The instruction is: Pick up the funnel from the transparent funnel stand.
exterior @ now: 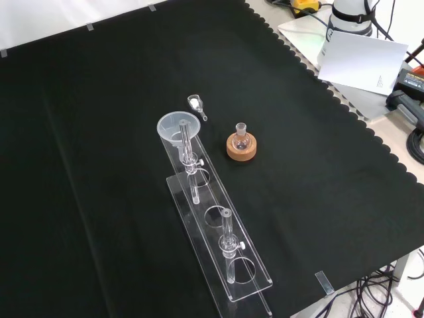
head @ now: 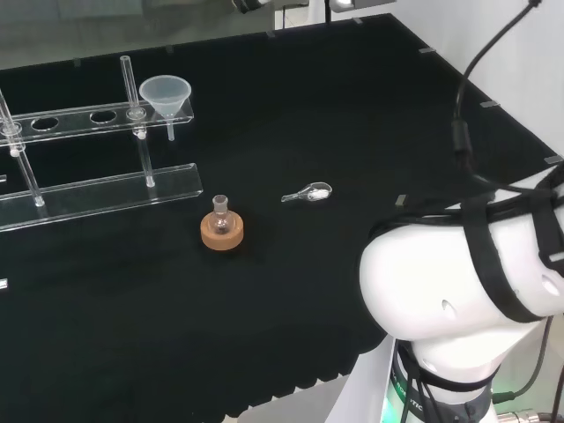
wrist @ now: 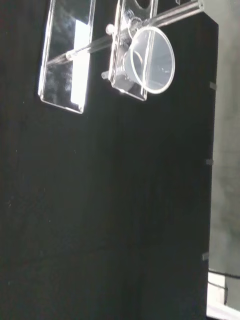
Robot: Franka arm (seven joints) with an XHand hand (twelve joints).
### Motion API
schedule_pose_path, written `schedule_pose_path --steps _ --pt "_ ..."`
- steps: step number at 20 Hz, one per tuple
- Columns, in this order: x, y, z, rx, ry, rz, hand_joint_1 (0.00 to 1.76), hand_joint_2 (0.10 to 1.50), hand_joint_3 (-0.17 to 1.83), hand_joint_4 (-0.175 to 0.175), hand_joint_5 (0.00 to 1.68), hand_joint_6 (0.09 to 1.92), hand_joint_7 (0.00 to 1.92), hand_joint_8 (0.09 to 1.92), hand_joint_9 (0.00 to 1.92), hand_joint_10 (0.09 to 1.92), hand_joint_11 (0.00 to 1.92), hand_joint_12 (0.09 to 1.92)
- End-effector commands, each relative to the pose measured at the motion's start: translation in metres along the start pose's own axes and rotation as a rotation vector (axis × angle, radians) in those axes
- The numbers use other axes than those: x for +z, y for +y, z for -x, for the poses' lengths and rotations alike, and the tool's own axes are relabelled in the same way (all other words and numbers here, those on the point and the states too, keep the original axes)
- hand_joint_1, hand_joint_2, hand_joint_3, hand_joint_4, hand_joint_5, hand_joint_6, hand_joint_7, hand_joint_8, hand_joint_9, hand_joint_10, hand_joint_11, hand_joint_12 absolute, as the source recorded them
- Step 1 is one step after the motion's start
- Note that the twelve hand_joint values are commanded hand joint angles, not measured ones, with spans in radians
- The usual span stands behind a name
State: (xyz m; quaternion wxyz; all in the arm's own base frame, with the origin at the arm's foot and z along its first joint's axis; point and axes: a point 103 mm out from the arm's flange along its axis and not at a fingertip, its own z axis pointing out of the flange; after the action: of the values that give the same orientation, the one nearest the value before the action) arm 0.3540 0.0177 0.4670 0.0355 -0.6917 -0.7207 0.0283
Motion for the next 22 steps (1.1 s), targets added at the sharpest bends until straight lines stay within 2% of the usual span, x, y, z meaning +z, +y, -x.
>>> schedule_pose_path --steps 1,5,10,17,22 --pt "0.004 0.027 -0.017 -0.089 0.022 -0.031 0.42 0.6 0.04 0.075 0.0 0.09 0.0 0.09 0.0 0.09 0.0 0.09" --pt "0.01 0.037 -0.031 -0.106 0.025 -0.048 0.42 0.6 0.04 0.077 0.0 0.09 0.0 0.09 0.0 0.09 0.0 0.09" --pt "0.02 0.045 -0.048 -0.121 0.023 -0.075 0.42 0.6 0.03 0.062 0.0 0.09 0.0 0.09 0.0 0.09 0.0 0.09" --pt "0.033 0.063 -0.075 -0.133 0.027 -0.08 0.4 0.59 0.02 0.049 0.0 0.09 0.0 0.09 0.0 0.09 0.03 0.09" --pt "0.044 0.083 -0.091 -0.144 0.037 -0.126 0.41 0.59 0.02 0.047 0.0 0.09 0.0 0.09 0.0 0.09 0.04 0.09"
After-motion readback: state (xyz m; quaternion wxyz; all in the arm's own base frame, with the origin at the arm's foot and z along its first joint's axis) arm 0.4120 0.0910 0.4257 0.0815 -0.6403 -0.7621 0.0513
